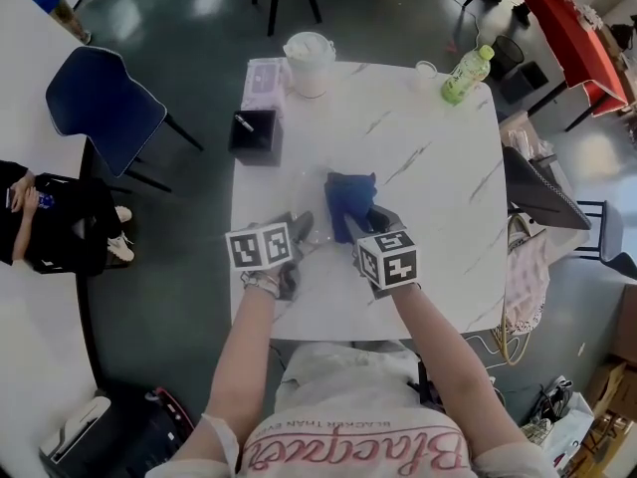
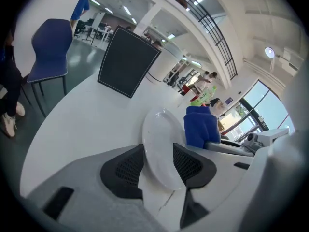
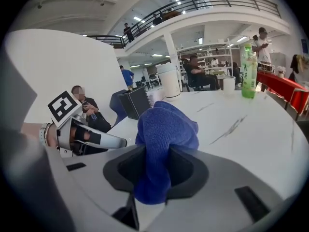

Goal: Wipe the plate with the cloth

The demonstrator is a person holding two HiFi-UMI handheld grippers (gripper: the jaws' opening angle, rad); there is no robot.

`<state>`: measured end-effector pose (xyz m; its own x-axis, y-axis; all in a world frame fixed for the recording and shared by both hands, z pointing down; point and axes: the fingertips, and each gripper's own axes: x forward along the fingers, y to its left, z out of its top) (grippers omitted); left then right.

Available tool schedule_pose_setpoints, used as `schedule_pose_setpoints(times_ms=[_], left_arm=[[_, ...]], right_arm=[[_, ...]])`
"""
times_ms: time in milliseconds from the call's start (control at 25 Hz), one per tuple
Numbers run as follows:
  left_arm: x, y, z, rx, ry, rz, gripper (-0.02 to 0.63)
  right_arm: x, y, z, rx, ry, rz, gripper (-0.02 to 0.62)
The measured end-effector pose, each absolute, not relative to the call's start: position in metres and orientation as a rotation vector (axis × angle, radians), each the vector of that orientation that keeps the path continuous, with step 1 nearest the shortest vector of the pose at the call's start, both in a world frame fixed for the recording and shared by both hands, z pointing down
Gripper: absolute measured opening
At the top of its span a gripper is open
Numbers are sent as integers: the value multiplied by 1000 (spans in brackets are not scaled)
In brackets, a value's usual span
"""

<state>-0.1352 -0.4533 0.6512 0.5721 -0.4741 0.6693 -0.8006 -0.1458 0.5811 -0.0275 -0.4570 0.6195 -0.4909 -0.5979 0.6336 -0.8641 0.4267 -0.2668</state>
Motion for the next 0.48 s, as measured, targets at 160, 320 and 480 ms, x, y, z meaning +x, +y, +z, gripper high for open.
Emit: schedule_pose_setpoints(times_ms=[160, 320, 480], left_arm=[[-136, -457, 653, 1740, -1054, 342, 158], [-139, -453, 656, 1696, -1071, 348, 98], [-140, -457, 645, 1686, -1087, 249, 31]], right_arm=[[-30, -458, 625, 1219, -2237, 812, 105], [-31, -458, 627, 1210, -2245, 837, 106], [-31, -457, 629, 1198, -2243, 827, 106]])
